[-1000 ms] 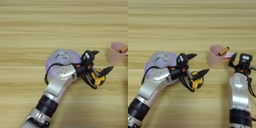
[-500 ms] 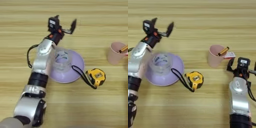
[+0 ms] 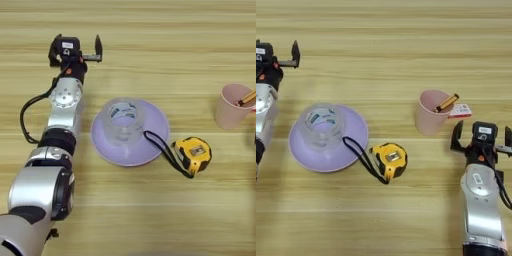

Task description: Move the objects on the table

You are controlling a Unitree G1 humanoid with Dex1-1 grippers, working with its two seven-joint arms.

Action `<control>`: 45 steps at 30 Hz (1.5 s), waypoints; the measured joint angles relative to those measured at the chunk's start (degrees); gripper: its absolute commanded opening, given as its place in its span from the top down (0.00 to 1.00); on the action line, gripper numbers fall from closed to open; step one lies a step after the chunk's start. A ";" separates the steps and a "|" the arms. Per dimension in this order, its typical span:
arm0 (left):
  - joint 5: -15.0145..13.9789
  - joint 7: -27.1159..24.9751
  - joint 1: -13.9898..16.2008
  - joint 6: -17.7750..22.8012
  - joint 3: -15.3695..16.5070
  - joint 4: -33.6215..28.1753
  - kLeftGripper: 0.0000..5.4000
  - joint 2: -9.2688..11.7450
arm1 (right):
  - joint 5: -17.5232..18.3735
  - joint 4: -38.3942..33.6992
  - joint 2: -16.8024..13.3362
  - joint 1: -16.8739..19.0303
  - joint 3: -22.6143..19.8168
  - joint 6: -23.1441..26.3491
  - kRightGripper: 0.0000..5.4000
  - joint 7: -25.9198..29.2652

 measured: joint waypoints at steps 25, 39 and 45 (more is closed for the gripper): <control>1.69 4.57 4.45 -0.29 -0.32 5.12 0.00 0.12 | 3.46 -14.16 0.06 11.37 4.65 3.57 0.00 11.60; 2.42 8.07 5.37 -0.20 -1.73 2.32 0.00 -2.25 | 14.74 -20.46 -1.67 16.03 5.39 3.58 0.00 23.86; 2.45 8.94 5.49 -0.06 -1.76 2.23 0.00 -2.31 | 17.52 -23.22 -2.55 17.50 8.15 3.51 0.00 28.13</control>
